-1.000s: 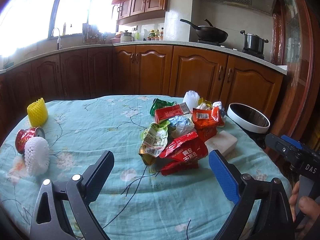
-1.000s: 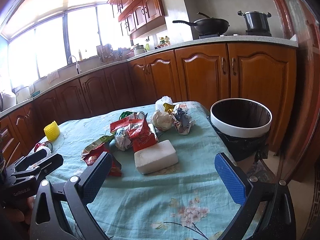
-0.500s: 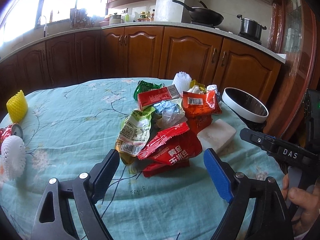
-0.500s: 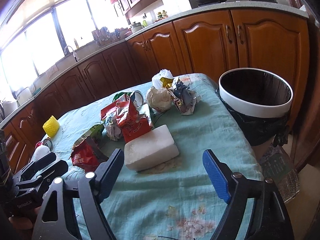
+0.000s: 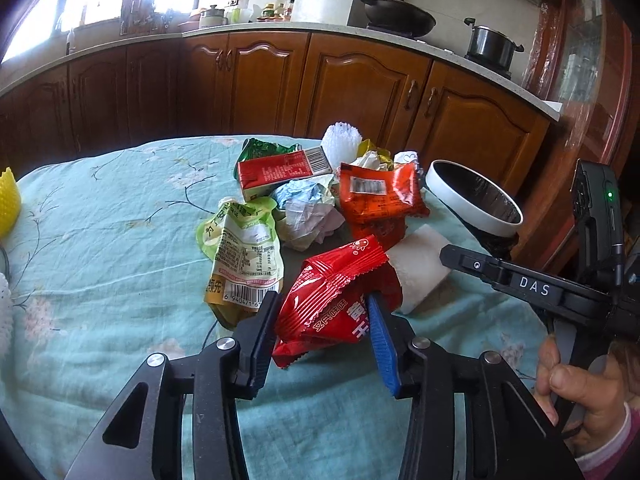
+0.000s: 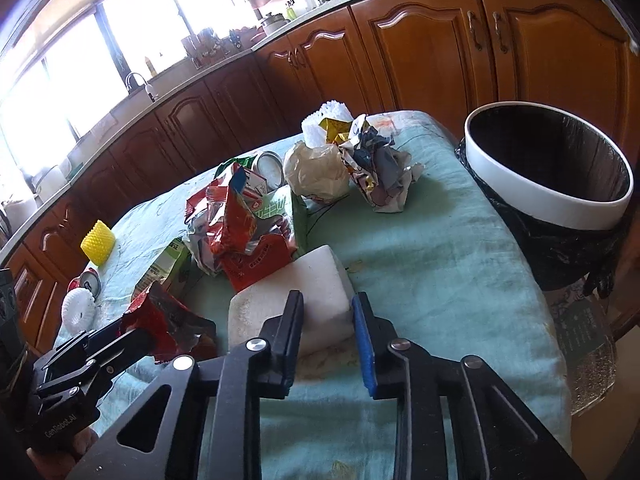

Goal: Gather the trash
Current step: 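Close the left tool on the red snack bag while the right tool grasps the white foam block, then carry both items over the black-and-white bin and open both tools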

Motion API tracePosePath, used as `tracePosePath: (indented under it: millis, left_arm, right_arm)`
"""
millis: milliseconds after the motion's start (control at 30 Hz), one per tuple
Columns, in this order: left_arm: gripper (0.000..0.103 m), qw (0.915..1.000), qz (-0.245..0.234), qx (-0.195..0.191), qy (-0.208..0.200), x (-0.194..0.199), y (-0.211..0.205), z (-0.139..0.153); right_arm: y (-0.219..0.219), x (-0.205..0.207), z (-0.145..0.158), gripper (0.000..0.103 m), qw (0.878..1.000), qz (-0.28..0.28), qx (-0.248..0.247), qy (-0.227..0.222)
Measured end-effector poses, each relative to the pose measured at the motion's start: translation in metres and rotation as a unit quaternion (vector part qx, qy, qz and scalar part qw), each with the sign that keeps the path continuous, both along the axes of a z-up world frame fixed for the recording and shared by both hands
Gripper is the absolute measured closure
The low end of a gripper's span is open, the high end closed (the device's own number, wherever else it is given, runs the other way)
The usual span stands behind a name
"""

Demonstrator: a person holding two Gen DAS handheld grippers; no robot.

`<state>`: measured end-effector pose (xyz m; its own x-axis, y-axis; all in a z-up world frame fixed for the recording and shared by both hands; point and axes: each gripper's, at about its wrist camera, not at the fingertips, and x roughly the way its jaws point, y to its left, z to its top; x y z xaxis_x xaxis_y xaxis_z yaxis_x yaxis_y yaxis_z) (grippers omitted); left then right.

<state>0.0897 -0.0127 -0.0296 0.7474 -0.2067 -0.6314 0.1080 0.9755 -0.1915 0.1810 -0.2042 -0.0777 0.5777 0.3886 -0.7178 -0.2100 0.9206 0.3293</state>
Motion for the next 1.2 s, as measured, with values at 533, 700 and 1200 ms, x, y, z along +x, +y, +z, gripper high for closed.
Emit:
tracePosePath:
  millis: [533, 700, 1200]
  left_arm:
    - [0.068, 0.9982, -0.057, -0.014, -0.011, -0.017, -0.022, 0.018]
    - [0.068, 0.9964, -0.082, -0.005, -0.019, -0.013, -0.038, 0.023]
    - [0.068, 0.9912, -0.128, -0.008, -0.034, 0.046, -0.091, 0.038]
  right_arm:
    - [-0.048, -0.042, 0.029, 0.091, 0.998, -0.049, 0.014, -0.029]
    - [-0.068, -0.047, 0.038, 0.091, 0.997, -0.071, 0.011, -0.041]
    - [-0.142, -0.033, 0.059, 0.091, 0.987, -0.146, 0.002, -0.072]
